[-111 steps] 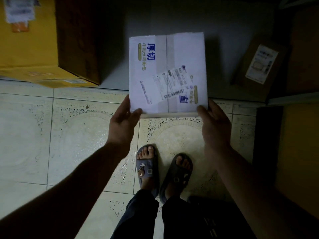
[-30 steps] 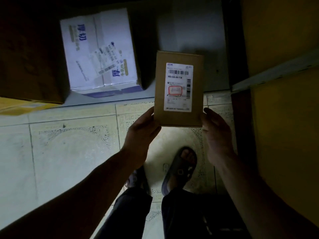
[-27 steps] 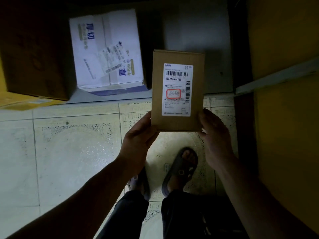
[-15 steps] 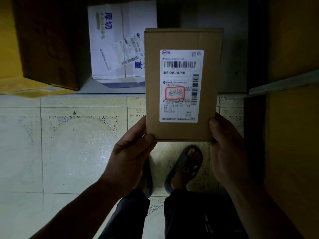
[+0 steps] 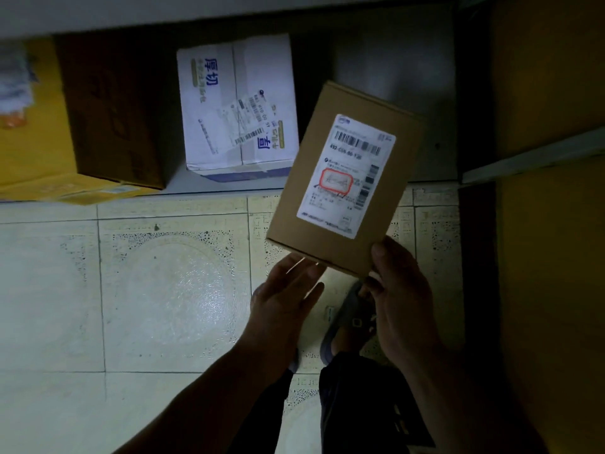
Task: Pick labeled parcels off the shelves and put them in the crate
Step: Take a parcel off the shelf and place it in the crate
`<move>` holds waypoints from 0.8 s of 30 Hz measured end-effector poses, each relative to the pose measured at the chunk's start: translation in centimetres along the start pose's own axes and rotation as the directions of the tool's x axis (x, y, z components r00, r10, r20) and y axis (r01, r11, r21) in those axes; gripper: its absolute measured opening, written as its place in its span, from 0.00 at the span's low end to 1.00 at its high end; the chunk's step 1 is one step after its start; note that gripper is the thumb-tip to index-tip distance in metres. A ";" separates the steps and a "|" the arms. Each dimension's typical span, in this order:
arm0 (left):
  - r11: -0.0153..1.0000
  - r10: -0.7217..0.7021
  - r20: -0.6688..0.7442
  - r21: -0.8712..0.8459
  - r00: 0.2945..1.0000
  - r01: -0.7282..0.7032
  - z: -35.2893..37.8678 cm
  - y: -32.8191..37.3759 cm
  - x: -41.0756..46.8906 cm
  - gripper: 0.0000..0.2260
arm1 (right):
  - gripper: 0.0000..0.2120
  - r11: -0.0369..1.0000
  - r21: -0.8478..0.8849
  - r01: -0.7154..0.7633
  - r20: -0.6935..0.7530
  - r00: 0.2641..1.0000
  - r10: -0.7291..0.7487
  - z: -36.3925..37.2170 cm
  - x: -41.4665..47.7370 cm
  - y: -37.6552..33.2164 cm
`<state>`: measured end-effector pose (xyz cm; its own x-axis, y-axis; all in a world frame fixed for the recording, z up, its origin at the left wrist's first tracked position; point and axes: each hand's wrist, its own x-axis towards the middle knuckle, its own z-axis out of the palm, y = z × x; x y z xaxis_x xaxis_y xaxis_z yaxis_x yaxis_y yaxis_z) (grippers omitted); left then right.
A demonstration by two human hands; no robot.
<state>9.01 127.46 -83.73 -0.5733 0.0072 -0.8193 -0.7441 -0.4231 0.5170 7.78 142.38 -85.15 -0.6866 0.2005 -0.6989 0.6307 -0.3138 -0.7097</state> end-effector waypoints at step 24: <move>0.621 -0.227 0.383 0.765 0.896 -0.170 0.2 3.1 -5.2 0.14 | 0.11 0.971 0.226 -0.076 -0.545 0.816 0.191 -8.1 -15.6 6.1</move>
<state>9.62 126.24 -77.83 -0.4762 0.4494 -0.7558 -0.6265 0.4297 0.6503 25.28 144.82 -79.28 -0.2427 0.6100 -0.7543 0.5825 -0.5301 -0.6161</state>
